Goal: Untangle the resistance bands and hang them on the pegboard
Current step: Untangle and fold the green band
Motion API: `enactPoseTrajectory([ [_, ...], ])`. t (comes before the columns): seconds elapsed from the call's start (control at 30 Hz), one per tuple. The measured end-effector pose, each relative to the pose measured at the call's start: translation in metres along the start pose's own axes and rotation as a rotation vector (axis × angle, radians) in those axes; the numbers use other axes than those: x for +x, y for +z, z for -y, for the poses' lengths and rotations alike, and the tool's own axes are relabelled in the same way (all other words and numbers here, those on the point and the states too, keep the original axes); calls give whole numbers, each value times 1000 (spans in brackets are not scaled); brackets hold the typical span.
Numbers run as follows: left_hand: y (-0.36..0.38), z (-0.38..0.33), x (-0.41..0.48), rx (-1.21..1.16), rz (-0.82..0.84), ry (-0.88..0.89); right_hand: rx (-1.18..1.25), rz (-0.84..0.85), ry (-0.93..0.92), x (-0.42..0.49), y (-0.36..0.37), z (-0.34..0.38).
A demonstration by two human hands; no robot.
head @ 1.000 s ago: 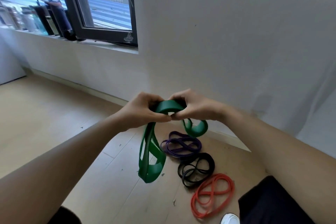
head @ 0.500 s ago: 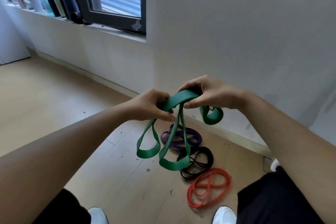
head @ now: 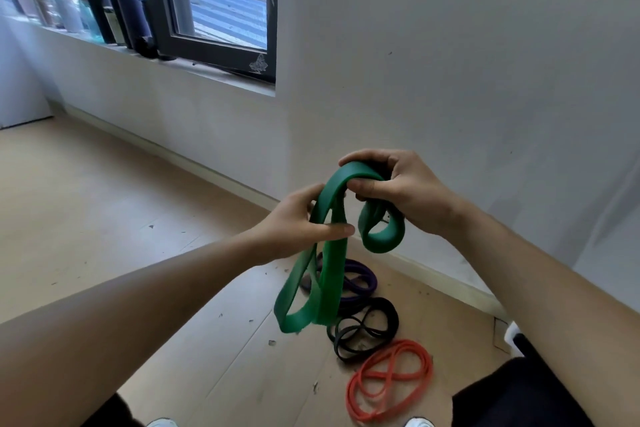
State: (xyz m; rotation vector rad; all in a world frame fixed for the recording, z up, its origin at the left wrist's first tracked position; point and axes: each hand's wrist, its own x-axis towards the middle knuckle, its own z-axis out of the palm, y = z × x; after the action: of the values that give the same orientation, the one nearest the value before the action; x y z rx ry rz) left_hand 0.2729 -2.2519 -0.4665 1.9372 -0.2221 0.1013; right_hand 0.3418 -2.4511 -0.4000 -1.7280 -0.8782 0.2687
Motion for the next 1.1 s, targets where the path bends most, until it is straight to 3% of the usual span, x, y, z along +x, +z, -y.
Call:
enactPoseTrajectory([
  [0.17, 5, -4, 4, -91, -55, 9, 113, -70, 12, -6, -15, 2],
  [0.33, 2, -8, 2, -80, -1, 34, 87, -7, 82, -14, -38, -2],
  [0.7, -14, -32, 1, 29, -4, 133, -316, 235, 286, -21, -37, -16],
  [0.87, -17, -32, 2, 102, 34, 185, -313, 163, 93, -9, 2, 1],
  [1.0, -29, -25, -2, 379, 26, 238, -339, 150, 49, -5, 12, -2],
  [1.1, -30, -17, -6, 383, 4, 181, -384, 139, -1, -2, 14, 0],
])
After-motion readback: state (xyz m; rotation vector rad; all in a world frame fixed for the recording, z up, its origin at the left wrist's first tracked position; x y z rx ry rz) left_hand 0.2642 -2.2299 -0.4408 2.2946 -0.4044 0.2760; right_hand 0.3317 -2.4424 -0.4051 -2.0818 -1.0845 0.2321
